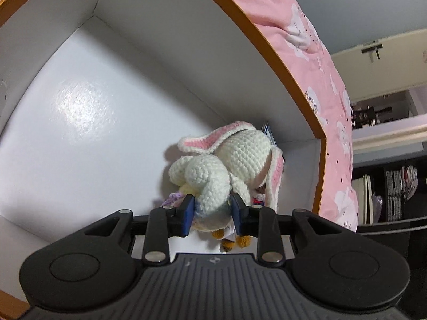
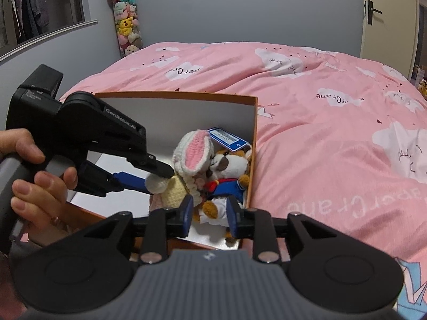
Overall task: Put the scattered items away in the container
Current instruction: 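Lower the bunny and duck into the shoebox and open both grippers, then grasp the pink pompom plush with the right gripper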
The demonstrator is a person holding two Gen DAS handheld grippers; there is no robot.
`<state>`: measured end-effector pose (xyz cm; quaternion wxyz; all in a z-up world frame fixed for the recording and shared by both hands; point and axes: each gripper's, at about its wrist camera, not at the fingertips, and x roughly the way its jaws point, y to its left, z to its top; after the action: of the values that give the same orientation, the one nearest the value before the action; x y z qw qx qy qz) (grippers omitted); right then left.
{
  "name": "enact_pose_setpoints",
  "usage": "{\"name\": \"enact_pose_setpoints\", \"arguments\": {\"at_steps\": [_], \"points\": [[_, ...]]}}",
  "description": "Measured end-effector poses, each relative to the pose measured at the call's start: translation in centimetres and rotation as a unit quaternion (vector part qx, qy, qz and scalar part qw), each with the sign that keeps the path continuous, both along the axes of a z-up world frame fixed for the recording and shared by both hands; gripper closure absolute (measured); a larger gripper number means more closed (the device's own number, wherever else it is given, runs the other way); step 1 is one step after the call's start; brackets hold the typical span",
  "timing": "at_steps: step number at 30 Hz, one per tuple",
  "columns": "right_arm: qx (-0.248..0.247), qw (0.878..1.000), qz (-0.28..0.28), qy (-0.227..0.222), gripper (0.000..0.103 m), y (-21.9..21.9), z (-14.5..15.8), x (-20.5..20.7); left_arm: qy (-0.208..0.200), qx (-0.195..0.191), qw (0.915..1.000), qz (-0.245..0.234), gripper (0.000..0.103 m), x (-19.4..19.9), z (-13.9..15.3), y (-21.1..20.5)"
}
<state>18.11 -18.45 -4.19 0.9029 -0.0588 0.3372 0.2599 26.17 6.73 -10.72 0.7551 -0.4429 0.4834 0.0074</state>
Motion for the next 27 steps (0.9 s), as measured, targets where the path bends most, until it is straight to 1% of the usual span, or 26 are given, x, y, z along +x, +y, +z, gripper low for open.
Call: {"name": "enact_pose_setpoints", "arguments": {"at_steps": [1,2,3,5,12,16,18,19,23,25,27], "points": [[0.0,1.0,-0.001,0.0,0.072,0.0,0.0,0.0,0.0,0.005,1.0,-0.004,0.068,0.0,0.2,0.0],[0.0,1.0,-0.001,0.0,0.071,0.0,0.0,-0.1,-0.001,0.008,0.9999,-0.006,0.063,-0.1,0.5,-0.1],[-0.001,1.0,-0.002,0.0,0.071,-0.1,0.0,-0.1,-0.001,0.01,0.9999,-0.008,0.052,-0.1,0.7,-0.1],[-0.001,1.0,-0.002,0.001,0.07,-0.1,-0.1,-0.1,-0.002,0.016,0.9998,-0.009,0.044,-0.5,1.0,-0.2],[0.0,1.0,-0.004,-0.003,0.07,-0.2,0.1,-0.1,-0.021,0.071,0.9966,-0.035,0.044,-2.0,2.9,-0.8],[0.002,1.0,-0.006,-0.001,0.069,-0.3,0.4,-0.4,-0.043,0.11,0.9914,-0.056,0.044,-3.0,4.7,-1.6],[0.005,1.0,-0.005,-0.001,0.065,-0.3,0.8,-0.6,-0.059,0.134,0.9869,-0.068,0.044,-3.6,5.8,-2.1],[0.007,1.0,-0.005,-0.002,0.064,-0.3,1.0,-0.8,-0.067,0.146,0.9841,-0.076,0.044,-4.0,6.4,-2.5],[0.013,1.0,-0.004,-0.005,0.06,-0.5,2.0,-1.8,-0.094,0.199,0.9706,-0.098,0.044,-5.7,8.7,-3.9],[0.017,1.0,-0.004,-0.005,0.06,-0.7,2.4,-2.4,-0.103,0.215,0.9651,-0.108,0.044,-6.7,9.6,-4.4],[0.024,1.0,-0.002,-0.008,0.054,-0.8,2.9,-3.1,-0.112,0.229,0.9594,-0.12,0.044,-7.8,10.4,-5.0]]}}
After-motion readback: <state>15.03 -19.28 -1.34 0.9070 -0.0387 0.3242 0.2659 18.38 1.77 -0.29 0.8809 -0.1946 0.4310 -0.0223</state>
